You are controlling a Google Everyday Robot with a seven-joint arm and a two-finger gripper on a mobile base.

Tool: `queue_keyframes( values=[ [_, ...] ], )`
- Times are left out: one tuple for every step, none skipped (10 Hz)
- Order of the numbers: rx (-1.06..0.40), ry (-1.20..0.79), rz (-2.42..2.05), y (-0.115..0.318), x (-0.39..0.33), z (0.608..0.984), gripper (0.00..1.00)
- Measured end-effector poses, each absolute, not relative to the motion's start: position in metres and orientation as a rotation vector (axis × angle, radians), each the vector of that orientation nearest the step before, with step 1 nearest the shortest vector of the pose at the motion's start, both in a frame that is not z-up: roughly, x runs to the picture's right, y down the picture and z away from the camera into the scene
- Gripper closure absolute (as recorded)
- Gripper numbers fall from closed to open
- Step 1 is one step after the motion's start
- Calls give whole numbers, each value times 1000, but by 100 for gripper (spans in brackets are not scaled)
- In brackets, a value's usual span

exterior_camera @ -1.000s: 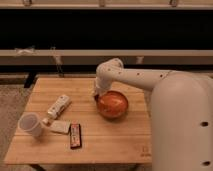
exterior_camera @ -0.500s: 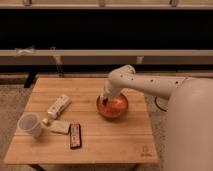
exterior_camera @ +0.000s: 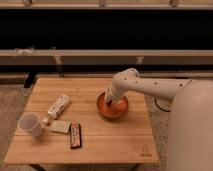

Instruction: Place the pepper in the ceramic bowl

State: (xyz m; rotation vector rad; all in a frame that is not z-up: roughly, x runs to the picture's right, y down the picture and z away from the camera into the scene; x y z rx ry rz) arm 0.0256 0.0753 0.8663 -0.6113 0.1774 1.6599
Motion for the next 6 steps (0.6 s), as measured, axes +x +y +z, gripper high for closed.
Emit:
queue_keyframes(
  values=[
    [-605,187,1662,74,30,867,20],
    [-600,190,1662,72,32,867,20],
    [-586,197,1658,68,33,865,20],
    [-561,192,1649,60,30,857,20],
    [-541,187,1639,54,28,850,20],
    [-525,185,1621,48,26,843,20]
  ],
)
